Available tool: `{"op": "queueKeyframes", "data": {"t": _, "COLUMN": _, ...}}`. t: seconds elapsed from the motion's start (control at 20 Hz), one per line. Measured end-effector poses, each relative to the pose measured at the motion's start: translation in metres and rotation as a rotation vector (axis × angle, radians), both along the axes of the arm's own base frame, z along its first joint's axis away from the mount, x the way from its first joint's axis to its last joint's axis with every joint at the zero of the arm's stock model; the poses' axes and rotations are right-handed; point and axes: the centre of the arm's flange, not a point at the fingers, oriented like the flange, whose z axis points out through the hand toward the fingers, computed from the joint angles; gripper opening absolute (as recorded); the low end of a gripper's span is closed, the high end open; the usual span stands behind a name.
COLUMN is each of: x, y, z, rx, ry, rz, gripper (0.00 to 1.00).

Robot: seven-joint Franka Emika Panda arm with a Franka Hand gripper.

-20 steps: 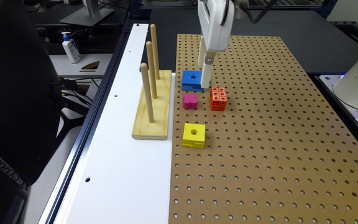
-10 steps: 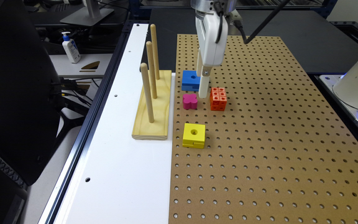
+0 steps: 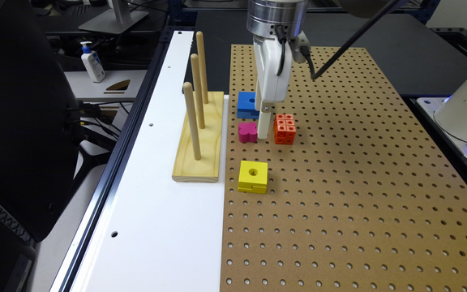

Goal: Pick up pink flower.

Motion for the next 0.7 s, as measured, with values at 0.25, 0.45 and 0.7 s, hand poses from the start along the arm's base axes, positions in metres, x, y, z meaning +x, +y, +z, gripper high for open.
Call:
{"op": "queueKeyframes", "data": {"t": 0.25, "x": 0.007, "y": 0.002, "z": 0.002, "rx": 0.002, "ry": -0.009, "rz": 0.001, "gripper": 1.0}}
{"op": "queueKeyframes", "data": {"t": 0.45, "x": 0.009, "y": 0.002, "z": 0.0, "rx": 0.003, "ry": -0.009, "rz": 0.001, "gripper": 1.0}}
{"op": "queueKeyframes", "data": {"t": 0.7, "x": 0.011, "y": 0.002, "z": -0.022, "rx": 0.006, "ry": 0.005, "rz": -0.001, "gripper": 1.0}}
